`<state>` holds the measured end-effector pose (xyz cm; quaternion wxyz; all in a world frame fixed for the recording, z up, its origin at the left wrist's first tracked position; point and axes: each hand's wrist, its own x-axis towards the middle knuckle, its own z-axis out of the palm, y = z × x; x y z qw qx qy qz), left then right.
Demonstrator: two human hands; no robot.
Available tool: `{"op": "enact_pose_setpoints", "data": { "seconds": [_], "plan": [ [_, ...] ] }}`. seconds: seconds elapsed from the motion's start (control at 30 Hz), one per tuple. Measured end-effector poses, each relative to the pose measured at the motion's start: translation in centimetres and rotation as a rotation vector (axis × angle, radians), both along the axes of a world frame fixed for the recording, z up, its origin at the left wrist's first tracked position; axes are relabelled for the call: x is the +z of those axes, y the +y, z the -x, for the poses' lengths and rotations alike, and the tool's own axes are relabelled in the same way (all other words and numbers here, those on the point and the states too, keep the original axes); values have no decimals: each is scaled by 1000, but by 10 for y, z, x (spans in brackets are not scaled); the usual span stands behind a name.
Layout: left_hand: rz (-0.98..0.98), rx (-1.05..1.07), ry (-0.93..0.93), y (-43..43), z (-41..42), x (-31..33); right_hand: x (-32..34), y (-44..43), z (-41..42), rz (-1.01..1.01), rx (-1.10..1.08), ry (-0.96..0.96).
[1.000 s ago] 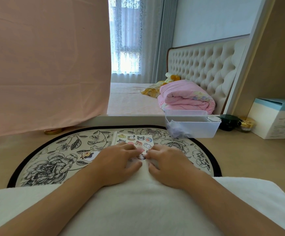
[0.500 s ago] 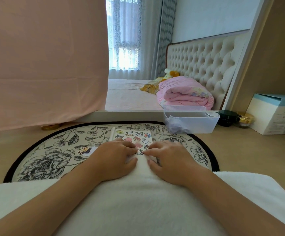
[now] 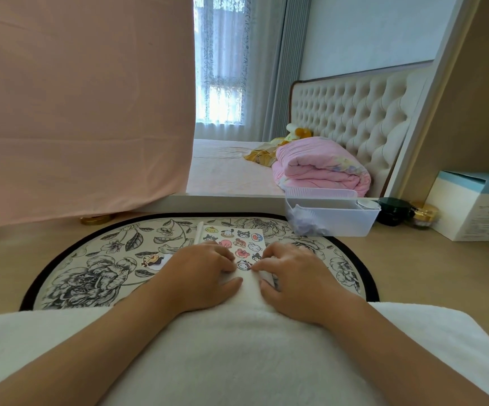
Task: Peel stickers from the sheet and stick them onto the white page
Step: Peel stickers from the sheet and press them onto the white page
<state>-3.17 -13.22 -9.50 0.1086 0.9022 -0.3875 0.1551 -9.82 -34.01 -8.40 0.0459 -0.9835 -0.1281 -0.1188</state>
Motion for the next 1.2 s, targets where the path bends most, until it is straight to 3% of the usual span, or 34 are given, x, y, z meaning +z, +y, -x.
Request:
{"op": "enact_pose_setpoints", "data": {
  "seconds": [0.17, 0.37, 0.5, 0.67, 0.9, 1.07, 1.2],
  "plan": [
    [115, 114, -9, 10, -6, 11, 8, 21, -10, -69, 5, -45],
    [201, 250, 111, 66, -30, 15, 17, 72, -40, -112, 102, 16],
    [165, 336, 142, 105, -36, -3, 17, 107, -62, -92, 143, 38],
    [212, 310, 185, 127, -39, -8, 14, 136, -81, 102, 184, 7],
    [84, 261, 184, 129, -49, -13, 6, 142, -94, 89, 144, 48],
    [189, 257, 244, 129, -51, -10, 2, 139, -93, -4, 103, 58],
    [394, 289, 372, 128, -46, -7, 0, 135, -90, -108, 85, 56]
  ]
}}
